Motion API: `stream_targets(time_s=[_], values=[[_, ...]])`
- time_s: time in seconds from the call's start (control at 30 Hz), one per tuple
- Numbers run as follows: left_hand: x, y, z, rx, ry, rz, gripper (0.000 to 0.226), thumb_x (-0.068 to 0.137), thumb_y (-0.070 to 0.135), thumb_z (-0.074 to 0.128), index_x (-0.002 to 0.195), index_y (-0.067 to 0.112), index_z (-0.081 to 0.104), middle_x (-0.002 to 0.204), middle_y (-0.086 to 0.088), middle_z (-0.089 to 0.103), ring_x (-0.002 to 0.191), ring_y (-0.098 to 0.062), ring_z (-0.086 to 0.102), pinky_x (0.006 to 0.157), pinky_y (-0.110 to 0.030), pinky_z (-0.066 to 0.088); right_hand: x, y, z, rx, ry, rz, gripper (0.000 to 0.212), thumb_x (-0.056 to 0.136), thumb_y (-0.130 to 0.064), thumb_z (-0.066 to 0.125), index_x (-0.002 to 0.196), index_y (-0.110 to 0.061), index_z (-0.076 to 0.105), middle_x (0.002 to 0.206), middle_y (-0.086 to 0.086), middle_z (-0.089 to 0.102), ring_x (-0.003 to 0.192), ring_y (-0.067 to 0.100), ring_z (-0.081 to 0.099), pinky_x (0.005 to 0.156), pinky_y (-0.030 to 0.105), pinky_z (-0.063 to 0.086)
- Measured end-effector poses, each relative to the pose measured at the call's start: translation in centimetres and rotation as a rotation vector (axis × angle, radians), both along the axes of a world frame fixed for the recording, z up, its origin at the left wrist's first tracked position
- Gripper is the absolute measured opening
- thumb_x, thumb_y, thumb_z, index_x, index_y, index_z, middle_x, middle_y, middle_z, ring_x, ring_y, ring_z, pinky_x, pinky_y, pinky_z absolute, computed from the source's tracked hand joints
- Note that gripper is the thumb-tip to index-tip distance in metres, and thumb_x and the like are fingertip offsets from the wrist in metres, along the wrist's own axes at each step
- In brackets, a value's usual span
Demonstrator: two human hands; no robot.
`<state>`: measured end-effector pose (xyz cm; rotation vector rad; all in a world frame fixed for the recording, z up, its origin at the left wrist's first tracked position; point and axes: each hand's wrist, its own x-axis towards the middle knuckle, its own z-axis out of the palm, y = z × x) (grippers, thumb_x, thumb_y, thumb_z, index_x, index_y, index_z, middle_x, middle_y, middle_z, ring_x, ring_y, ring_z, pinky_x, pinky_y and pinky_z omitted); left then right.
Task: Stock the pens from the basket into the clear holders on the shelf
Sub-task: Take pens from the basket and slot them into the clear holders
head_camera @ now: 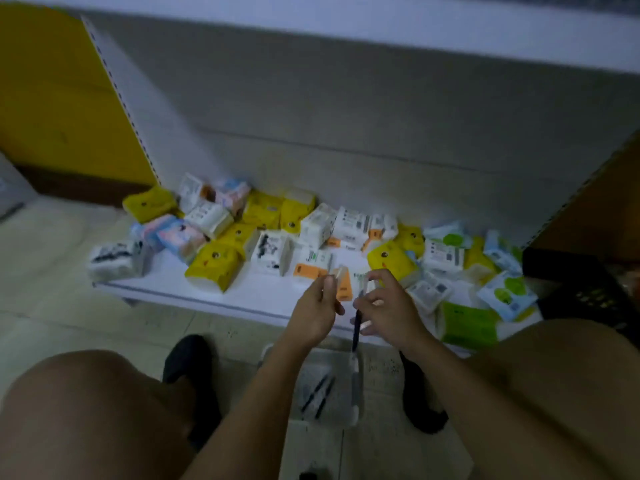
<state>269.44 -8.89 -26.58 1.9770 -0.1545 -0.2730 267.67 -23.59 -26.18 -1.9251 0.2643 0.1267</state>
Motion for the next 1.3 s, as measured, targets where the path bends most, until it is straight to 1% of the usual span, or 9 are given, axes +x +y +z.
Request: stream_targets(time_s=[0.1, 0.27, 0.4, 0.53, 0.63, 0.77, 0.97, 1.13, 1.3], values=[[0.3, -1.5, 3.7, -0.068, -0.147, -0.046, 0.019, 0.102, 0.032, 0.038, 0.109, 0.024, 0.054, 0.071, 0.001, 0.061, 0.058, 0.003, 0.054, 0.054, -0.011, 0.038, 0.0, -1.1, 3.8, -0.006, -0.120, -0.034, 0.033, 0.088, -0.012, 0.068, 0.108, -0.024, 0.046, 0.090, 0.005, 0.061, 0.068, 0.035, 0.068, 0.048, 0.038, 0.055], [0.5, -4.6, 9.6, -0.118, -0.260, -0.005, 0.021, 0.101, 0.026, 0.044, 0.095, 0.012, 0.058, 0.078, 0.001, 0.061, 0.062, -0.004, 0.053, 0.054, -0.012, 0.038, -1.2, -3.7, 10.6, -0.040, -0.351, -0.080, 0.052, 0.086, -0.011, 0.070, 0.124, -0.037, 0.048, 0.087, -0.001, 0.060, 0.067, 0.026, 0.066, 0.048, 0.030, 0.052], [-0.2, -7.2, 14.9, -0.143, -0.388, -0.074, 0.032, 0.099, 0.039, 0.044, 0.091, 0.012, 0.060, 0.066, 0.008, 0.052, 0.057, -0.002, 0.047, 0.057, -0.023, 0.036, -2.8, -6.2, 15.9, -0.042, -0.534, -0.120, 0.042, 0.087, -0.012, 0.069, 0.107, -0.046, 0.054, 0.083, -0.004, 0.054, 0.057, 0.010, 0.060, 0.048, 0.023, 0.050], [-0.9, -10.0, 20.7, -0.270, -0.531, -0.158, 0.035, 0.099, 0.032, 0.046, 0.090, 0.000, 0.059, 0.062, -0.004, 0.053, 0.053, -0.006, 0.047, 0.055, -0.022, 0.037, -4.3, -8.7, 21.2, -0.061, -0.679, -0.158, 0.040, 0.091, -0.016, 0.064, 0.108, -0.051, 0.052, 0.088, -0.003, 0.054, 0.061, 0.017, 0.063, 0.055, 0.033, 0.055], [-1.5, -12.3, 24.9, -0.336, -0.550, -0.225, 0.022, 0.099, 0.031, 0.048, 0.108, 0.012, 0.056, 0.071, -0.008, 0.067, 0.059, -0.010, 0.060, 0.057, -0.023, 0.046, -5.0, -11.0, 24.9, -0.074, -0.782, -0.190, 0.037, 0.092, -0.015, 0.063, 0.113, -0.045, 0.055, 0.088, -0.004, 0.056, 0.068, 0.018, 0.065, 0.060, 0.039, 0.057], [-1.6, -15.2, 29.6, -0.272, -0.592, -0.310, 0.018, 0.096, 0.028, 0.056, 0.099, 0.012, 0.063, 0.085, 0.000, 0.072, 0.078, -0.008, 0.066, 0.071, -0.023, 0.052, -5.8, -14.2, 29.7, -0.100, -0.874, -0.220, 0.037, 0.091, -0.013, 0.065, 0.113, -0.041, 0.055, 0.087, -0.001, 0.059, 0.080, 0.019, 0.068, 0.057, 0.032, 0.057], [-1.0, -19.2, 35.7, -0.268, -0.653, -0.297, 0.010, 0.092, 0.025, 0.062, 0.097, 0.020, 0.069, 0.081, 0.011, 0.069, 0.072, 0.006, 0.062, 0.073, -0.018, 0.049, -6.2, -19.5, 34.0, -0.146, -0.954, -0.312, 0.040, 0.089, -0.013, 0.066, 0.122, -0.034, 0.057, 0.098, -0.006, 0.057, 0.086, 0.019, 0.068, 0.060, 0.033, 0.060], [0.1, -22.9, 40.0, -0.252, -0.727, -0.266, 0.018, 0.093, 0.028, 0.059, 0.108, 0.021, 0.066, 0.091, 0.009, 0.069, 0.085, -0.002, 0.065, 0.081, -0.024, 0.054, -5.1, -23.8, 37.0, -0.134, -1.050, -0.359, 0.038, 0.090, -0.011, 0.065, 0.117, -0.036, 0.056, 0.093, -0.002, 0.058, 0.082, 0.018, 0.069, 0.060, 0.036, 0.059], [2.3, -26.7, 42.6, -0.294, -0.902, -0.262, 0.029, 0.091, 0.025, 0.063, 0.118, 0.032, 0.056, 0.082, 0.009, 0.069, 0.072, 0.001, 0.065, 0.064, -0.011, 0.053, -2.6, -27.4, 39.4, -0.147, -1.072, -0.380, 0.034, 0.091, -0.009, 0.063, 0.114, -0.032, 0.056, 0.094, -0.002, 0.059, 0.082, 0.017, 0.070, 0.061, 0.031, 0.058]])
